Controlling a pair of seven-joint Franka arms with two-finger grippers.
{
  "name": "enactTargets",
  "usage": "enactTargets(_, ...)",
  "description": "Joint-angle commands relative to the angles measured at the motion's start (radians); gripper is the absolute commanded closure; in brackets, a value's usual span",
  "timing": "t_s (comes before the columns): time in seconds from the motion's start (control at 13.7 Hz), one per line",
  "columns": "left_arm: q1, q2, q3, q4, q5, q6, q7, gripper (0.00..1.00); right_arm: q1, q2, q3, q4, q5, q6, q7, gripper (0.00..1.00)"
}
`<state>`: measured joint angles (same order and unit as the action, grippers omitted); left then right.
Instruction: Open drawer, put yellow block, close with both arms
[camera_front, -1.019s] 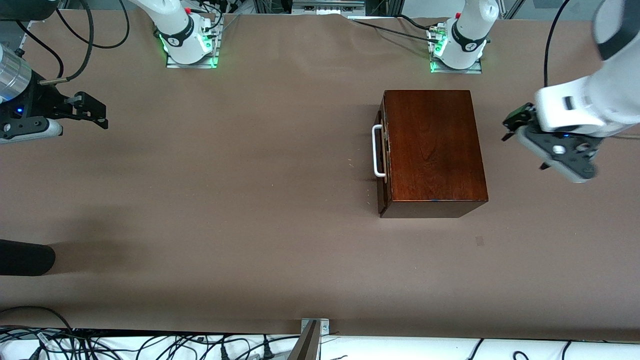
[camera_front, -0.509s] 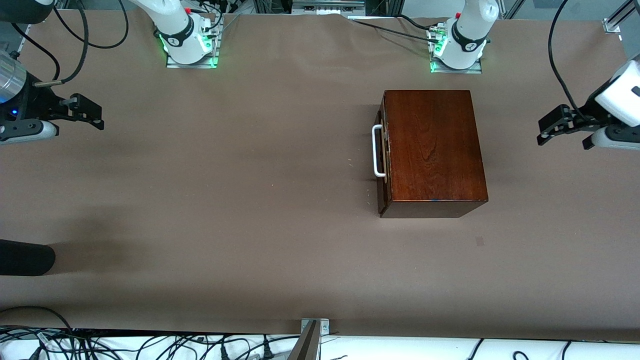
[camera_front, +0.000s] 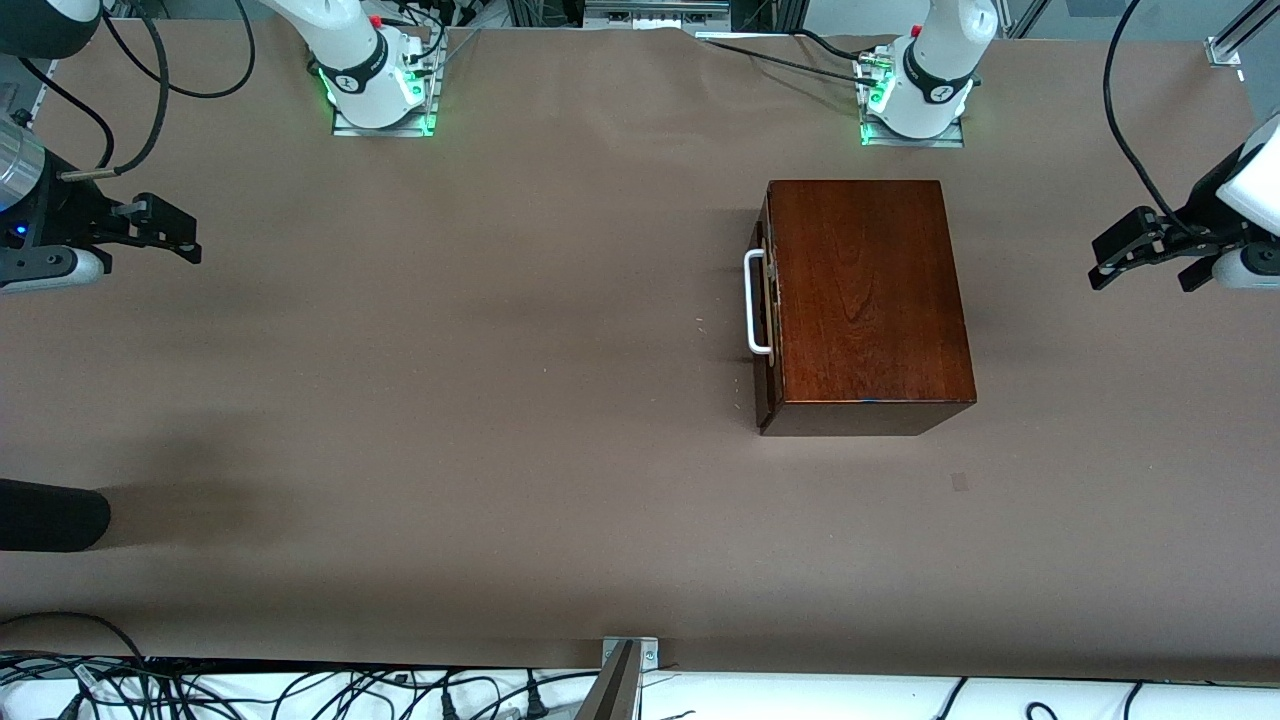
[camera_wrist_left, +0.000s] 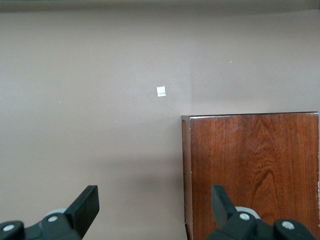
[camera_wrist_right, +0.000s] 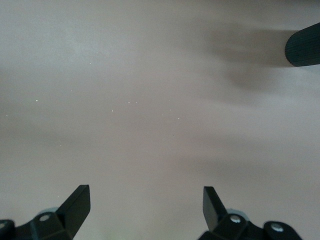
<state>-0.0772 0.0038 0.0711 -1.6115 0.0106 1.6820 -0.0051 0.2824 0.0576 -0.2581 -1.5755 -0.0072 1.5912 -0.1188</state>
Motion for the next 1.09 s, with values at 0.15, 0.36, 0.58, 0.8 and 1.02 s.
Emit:
enactTargets(0.15,0.008,-0.036,-0.008,-0.039,-0.008,-0.021,-0.009,0.00,-0.006,-0.008,0.007,-0.001,0.004,-0.008,-0.004,0.00)
enactTargets(0.36,0.016,-0.036,-0.010,-0.038,-0.008,-0.021,-0.009,0.00,-0.006,-0.010,0.008,-0.001,0.004,-0.008,-0.005,0.00)
enactTargets(0.58,0.017,-0.035,-0.016,-0.036,-0.008,-0.021,-0.013,0.00,-0.006,-0.012,0.008,0.000,0.004,-0.008,-0.005,0.00)
enactTargets(0.8,0.051,-0.035,-0.040,-0.036,-0.008,-0.021,-0.010,0.00,-0.006,-0.012,0.008,0.000,0.004,-0.007,-0.004,0.00)
enactTargets(1.02,0.073,-0.036,-0.057,-0.036,-0.008,-0.021,-0.010,0.00,-0.005,-0.013,0.011,0.000,0.004,-0.008,0.001,0.00)
